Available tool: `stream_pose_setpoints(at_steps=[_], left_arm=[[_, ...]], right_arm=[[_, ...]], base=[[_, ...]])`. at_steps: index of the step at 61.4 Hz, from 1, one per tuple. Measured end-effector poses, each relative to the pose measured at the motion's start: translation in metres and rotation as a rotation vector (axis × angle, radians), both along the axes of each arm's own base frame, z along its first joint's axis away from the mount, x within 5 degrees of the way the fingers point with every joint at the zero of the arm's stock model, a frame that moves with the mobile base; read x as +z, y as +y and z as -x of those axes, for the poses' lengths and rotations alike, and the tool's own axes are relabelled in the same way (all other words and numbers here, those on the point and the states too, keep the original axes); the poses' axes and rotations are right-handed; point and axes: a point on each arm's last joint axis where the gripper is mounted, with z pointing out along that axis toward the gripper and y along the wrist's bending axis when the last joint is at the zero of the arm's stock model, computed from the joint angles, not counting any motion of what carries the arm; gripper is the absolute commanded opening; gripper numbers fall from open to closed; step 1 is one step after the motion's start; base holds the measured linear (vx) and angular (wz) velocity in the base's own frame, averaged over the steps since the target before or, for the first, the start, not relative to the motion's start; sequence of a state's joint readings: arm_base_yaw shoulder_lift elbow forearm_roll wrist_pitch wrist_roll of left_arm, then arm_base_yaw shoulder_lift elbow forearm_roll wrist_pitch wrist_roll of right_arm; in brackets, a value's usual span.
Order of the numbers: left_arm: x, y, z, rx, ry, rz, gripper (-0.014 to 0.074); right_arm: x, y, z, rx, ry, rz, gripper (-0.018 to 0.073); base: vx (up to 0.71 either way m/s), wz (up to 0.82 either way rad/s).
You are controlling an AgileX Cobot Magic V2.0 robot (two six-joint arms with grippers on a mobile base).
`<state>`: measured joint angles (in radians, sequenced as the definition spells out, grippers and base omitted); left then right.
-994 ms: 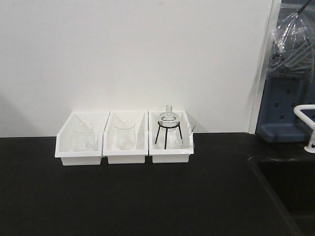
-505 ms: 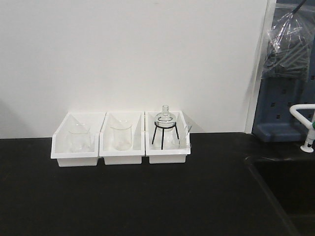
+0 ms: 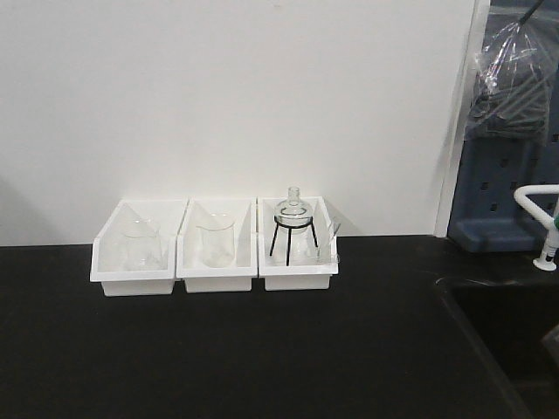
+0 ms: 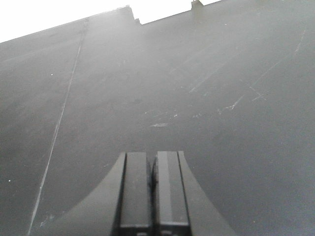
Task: Grab beaker from right and move to left
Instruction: 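Lower the held beaker onto the bench near the sink with the right gripper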
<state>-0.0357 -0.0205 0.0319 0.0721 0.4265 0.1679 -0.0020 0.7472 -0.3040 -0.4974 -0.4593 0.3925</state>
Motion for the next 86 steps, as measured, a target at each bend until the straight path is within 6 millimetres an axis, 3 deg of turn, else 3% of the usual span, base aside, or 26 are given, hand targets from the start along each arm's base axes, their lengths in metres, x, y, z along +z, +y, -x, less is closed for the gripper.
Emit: stream_pose_setpoints(at_steps=[10, 31, 46, 67, 86], left_arm=[[0.000, 0.000, 0.000, 0.000, 0.000, 0.000, -0.0006], [0.000, 0.000, 0.000, 0.000, 0.000, 0.000, -0.0006], [0.000, 0.000, 0.000, 0.000, 0.000, 0.000, -0.0006], [0.000, 0.000, 0.000, 0.000, 0.000, 0.000, -0.0006], [0.000, 0.000, 0.000, 0.000, 0.000, 0.000, -0.0006]], right_arm=[[-0.022, 0.011, -0.036, 0.133, 0.018, -0.034, -0.0001], [-0.105, 0.034, -0.116, 0.419, 0.212, -0.031, -0.0001], [-0.153, 0.043, -0.157, 0.552, 0.314, 0.002, -0.0001], [-0.190, 0.044, -0.185, 0.572, 0.367, -0.008, -0.0001], [-0.203, 0.043, -0.189, 0.583, 0.353, 0.106, 0.0047]], base=[[0.00, 0.00], [0.00, 0.00], [0.00, 0.00], [0.00, 0.00], [0.00, 0.00]])
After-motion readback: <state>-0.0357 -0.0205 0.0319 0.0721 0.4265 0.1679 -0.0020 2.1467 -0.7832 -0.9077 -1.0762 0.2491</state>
